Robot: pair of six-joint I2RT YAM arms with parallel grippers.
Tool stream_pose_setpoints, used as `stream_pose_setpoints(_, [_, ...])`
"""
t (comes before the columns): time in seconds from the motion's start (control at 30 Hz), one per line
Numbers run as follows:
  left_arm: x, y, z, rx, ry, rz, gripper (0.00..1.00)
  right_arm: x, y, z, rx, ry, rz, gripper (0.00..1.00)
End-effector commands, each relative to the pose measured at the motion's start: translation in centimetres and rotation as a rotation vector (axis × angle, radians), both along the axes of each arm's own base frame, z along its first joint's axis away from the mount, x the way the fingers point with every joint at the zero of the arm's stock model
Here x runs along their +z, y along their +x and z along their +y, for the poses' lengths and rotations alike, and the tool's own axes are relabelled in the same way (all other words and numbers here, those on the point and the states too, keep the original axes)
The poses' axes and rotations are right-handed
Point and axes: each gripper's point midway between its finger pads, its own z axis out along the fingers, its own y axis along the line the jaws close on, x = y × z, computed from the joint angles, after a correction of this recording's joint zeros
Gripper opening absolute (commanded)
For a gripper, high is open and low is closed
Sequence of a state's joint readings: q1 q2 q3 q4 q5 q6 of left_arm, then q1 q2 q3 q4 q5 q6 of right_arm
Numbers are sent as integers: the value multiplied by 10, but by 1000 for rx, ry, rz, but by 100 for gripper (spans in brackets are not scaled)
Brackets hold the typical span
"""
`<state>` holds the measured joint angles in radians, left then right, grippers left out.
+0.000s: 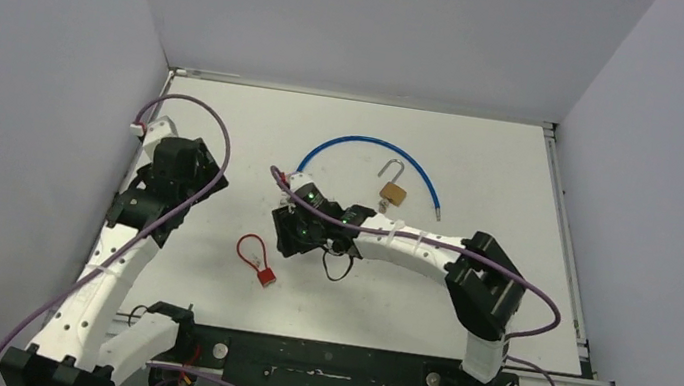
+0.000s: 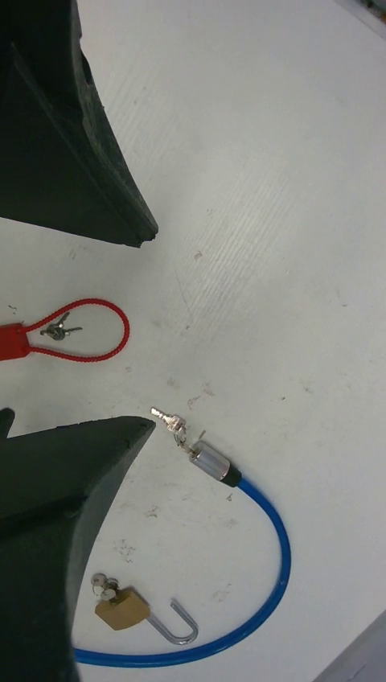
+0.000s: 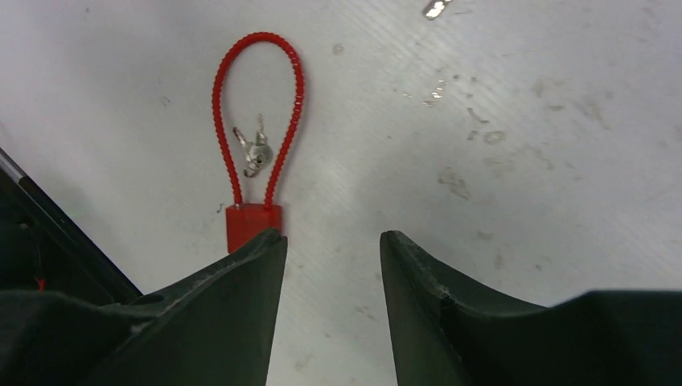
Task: Unlock with the key
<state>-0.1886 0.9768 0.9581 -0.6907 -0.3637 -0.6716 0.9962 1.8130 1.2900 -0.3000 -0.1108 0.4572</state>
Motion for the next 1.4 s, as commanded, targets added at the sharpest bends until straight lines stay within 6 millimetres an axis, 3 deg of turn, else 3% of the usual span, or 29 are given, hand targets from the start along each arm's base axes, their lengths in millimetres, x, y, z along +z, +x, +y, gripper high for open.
stream_pose_setpoints(0.0, [-7,-27,16,102,-3,26,74,7,-13,42,-5,18,-23,44])
stream_pose_setpoints(0.13, [-4,-36,19,124,-16,8,74,-5,-32,69,45,14,13,27])
stream_pose_setpoints(0.33, [-6,-48,22,148,-24,23,65,-21,-33,88,62,-32,1,12])
stream_pose_setpoints(0.43, [-13,-54,26,175,-13,47,64,-34,-30,88,45,-89,20,12])
stream_pose_setpoints(0.53, [-19,-57,30,196,-5,62,64,-44,-30,88,43,-121,25,17])
stream_pose_setpoints(0.93, [-23,-59,32,206,5,68,65,-71,-41,77,53,-236,48,30])
stream_pose_setpoints(1.13, [-23,-61,35,222,13,67,66,-88,-45,64,55,-334,6,25])
stream_pose_setpoints(1.37, [-25,-58,33,218,5,70,66,-86,-35,69,37,-310,-21,10])
